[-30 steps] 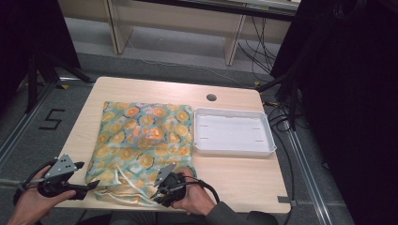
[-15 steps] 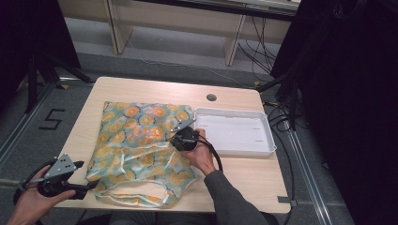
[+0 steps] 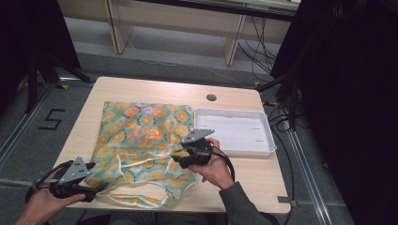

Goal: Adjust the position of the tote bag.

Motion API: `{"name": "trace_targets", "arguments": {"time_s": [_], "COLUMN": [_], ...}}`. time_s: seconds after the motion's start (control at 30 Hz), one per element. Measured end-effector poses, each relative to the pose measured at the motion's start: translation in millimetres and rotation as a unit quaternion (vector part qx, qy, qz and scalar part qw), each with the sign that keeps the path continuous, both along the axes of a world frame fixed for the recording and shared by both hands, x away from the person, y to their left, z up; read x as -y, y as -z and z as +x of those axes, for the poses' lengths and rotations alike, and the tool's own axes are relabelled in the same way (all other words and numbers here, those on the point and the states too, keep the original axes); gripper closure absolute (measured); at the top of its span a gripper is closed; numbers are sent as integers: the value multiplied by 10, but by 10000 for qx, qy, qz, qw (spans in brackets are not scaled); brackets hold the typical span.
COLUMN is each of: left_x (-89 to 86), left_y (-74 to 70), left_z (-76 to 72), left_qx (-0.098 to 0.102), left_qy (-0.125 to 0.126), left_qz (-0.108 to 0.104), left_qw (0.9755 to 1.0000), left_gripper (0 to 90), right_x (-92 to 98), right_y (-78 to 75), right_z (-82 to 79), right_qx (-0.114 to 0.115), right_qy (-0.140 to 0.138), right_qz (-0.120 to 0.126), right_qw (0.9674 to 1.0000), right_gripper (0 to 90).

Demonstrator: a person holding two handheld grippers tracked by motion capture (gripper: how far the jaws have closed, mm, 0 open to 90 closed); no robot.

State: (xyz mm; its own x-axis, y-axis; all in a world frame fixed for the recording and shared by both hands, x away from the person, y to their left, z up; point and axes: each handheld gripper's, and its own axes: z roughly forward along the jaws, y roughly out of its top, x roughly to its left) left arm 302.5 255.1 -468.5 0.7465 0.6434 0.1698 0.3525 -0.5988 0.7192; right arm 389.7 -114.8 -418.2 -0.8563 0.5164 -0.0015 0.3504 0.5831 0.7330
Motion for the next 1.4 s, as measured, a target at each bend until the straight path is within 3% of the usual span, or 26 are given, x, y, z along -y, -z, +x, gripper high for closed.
{"name": "trace_targets", "arguments": {"time_s": [0.03,0.1,0.17,0.2,0.23,0.27,0.3,0.33,0.4,0.47,0.5,0.57,0.6,0.67,0.77,0.8,0.87,1.07,1.17,1.2,1.23,1.27,1.3,1.33,1.37,1.4], "left_x": [0,73,156,159,193,216,227,226,215,177,163,152,139,144,157,146,110,61,61,63,80,80,68,68,71,55], "left_y": [0,63,144,149,191,220,229,228,189,96,35,-49,-103,-139,-162,-166,-180,-277,-356,-402,-405,-405,-439,-461,-489,-524], "left_z": [0,45,96,130,161,192,229,245,268,264,247,219,207,187,142,129,40,-172,-223,-184,-163,-163,-82,-8,94,174], "left_qx": [0,-78,-124,-166,-229,-292,-277,-256,-289,-345,-336,-266,-239,-248,-365,-359,-452,-566,-401,-382,-379,-379,-290,-282,-232,-209], "left_qy": [0,9,206,389,410,435,472,493,566,412,363,393,462,476,556,625,595,671,812,850,747,747,713,621,511,559], "left_qz": [0,-46,198,496,500,490,511,477,333,151,-125,-377,-401,-486,-528,-466,-469,-802,-631,-546,-693,-693,-655,-724,-776,-617], "left_qw": [10000,10000,9995,9979,9976,9974,9972,9973,9974,9984,9987,9982,9978,9974,9964,9963,9961,9929,9939,9942,9941,9941,9949,9950,9954,9963], "left_gripper": [231,308,359,410,523,523,608,722,843,887,892,893,892,892,893,893,893,893,893,892,892,890,889,889,885,885], "right_x": [0,-23,-75,-118,-179,-179,-208,-236,-267,-295,-307,-306,-286,-279,-240,-229,-182,-94,-58,-28,-9,-9,15,15,3,3], "right_y": [0,108,220,289,397,397,449,515,590,681,742,755,753,749,723,705,556,341,213,124,78,78,0,0,-66,-66], "right_z": [0,-134,-168,-175,-159,-159,-147,-108,-48,-6,-3,7,27,32,43,44,-30,-211,-282,-285,-268,-268,-191,-191,-42,-42], "right_qx": [0,-175,-297,-360,-342,-342,-338,-328,-334,-357,-454,-417,-512,-505,-664,-605,-556,-600,-562,-489,-445,-445,-320,-320,-115,-115], "right_qy": [0,-280,-535,-606,-766,-766,-816,-840,-865,-950,-951,-1005,-975,-986,-1112,-1166,-1175,-1328,-1401,-1442,-1343,-1343,-1165,-1165,-1012,-1012], "right_qz": [0,-79,-272,-351,-627,-627,-789,-944,-1153,-1296,-1415,-1481,-1388,-1376,-1301,-1251,-998,-775,-641,-460,-401,-401,-241,-241,-170,-170], "right_qw": [10000,9994,9978,9969,9945,9945,9930,9914,9890,9864,9843,9830,9842,9843,9830,9834,9865,9863,9865,9873,9891,9891,9924,9924,9947,9947], "right_gripper": [429,430,426,418,394,394,383,378,359,352,366,382,559,614,836,882,900,900,900,900,900,900,900,900,900,900]}}
